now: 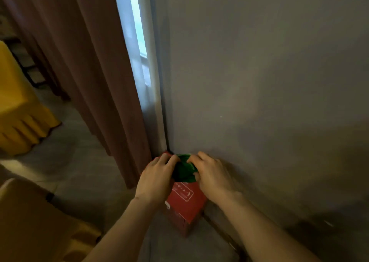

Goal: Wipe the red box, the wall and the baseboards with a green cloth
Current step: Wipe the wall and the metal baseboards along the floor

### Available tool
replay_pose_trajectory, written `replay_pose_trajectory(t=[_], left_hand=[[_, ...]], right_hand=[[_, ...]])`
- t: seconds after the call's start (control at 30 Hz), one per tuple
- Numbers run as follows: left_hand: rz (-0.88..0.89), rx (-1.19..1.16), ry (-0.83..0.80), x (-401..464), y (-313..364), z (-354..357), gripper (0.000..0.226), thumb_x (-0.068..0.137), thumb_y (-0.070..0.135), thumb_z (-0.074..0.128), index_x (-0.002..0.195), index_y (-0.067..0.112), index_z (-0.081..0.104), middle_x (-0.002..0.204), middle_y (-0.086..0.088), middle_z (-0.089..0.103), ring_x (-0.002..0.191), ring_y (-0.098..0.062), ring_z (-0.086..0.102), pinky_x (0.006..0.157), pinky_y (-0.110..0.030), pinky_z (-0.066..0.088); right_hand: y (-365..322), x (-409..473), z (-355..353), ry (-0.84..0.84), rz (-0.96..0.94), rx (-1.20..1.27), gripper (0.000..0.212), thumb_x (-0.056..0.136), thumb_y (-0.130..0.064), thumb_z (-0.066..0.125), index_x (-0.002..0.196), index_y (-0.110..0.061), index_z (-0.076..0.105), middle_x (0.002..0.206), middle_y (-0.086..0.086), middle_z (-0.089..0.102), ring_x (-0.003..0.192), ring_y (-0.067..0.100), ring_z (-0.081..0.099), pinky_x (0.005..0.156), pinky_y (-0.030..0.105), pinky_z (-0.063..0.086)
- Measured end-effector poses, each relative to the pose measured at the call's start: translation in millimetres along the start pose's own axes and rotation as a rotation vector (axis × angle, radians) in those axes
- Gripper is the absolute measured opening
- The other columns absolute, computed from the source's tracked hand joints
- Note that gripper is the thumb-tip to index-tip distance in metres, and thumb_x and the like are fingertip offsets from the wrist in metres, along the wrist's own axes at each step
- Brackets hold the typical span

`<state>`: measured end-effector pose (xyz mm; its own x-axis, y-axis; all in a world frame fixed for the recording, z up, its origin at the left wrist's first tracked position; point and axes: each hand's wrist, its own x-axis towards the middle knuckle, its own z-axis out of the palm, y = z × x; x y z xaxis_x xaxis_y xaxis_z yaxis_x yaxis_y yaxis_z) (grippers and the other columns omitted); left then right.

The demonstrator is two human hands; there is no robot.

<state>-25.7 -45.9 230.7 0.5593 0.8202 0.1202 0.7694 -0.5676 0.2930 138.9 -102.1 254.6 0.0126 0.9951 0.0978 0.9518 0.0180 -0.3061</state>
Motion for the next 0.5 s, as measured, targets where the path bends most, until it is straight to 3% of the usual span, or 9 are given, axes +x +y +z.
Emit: replay_pose_trajectory(t=[0.3,0.5], left_hand=[[0.142,0.006,0.163,-47,30,-148,0.048,0.086,0.012,0.066,0.129,0.024,0.051,0.116,-0.002,0.055,0.103,-0.028,0.055,0.078,-0.04,0.049],[0.219,0.01,0.261,-88,44,-231,0.045,0.087,0.01,0.064,0.129,0.022,0.052,0.118,-0.003,0.055,0.103,-0.028,0.055,0.078,-0.043,0.052]], right_hand=[[-96,-46,-119,0.233,0.012,0.012,0.033,0.081,-0.004,0.062,0.109,-0.021,0.059,0.107,0.004,0.057,0.095,0.032,0.059,0.075,0.045,0.05],[-153,-82,-180,0.354,-0.007,-0.016,0.035,0.08,-0.002,0.06,0.109,-0.021,0.06,0.106,0.004,0.058,0.094,0.03,0.058,0.074,0.044,0.051]])
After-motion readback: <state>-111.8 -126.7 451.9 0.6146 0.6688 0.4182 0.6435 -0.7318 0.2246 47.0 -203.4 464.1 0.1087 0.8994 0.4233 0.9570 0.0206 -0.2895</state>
